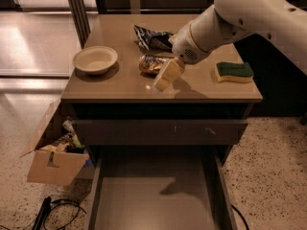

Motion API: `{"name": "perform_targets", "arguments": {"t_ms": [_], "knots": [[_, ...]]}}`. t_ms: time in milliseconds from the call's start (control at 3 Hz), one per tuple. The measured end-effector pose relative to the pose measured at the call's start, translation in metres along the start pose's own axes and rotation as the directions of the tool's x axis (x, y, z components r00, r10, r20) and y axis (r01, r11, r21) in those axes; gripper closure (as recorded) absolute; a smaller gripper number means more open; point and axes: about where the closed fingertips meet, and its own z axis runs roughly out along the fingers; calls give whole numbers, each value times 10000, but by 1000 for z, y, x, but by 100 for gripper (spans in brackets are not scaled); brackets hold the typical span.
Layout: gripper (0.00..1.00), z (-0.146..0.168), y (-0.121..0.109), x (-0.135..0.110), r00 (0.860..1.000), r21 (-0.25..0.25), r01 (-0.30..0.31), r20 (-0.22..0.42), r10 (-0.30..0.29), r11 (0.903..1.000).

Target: Place orange can into middle drawer

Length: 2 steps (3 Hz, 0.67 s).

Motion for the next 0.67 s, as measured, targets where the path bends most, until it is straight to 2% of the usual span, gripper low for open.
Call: {"name": "perform_targets", "arguments": {"t_ms": [667], "knots": [[0,30,-51,10,9961,948,191,-877,-108,9953]]}}
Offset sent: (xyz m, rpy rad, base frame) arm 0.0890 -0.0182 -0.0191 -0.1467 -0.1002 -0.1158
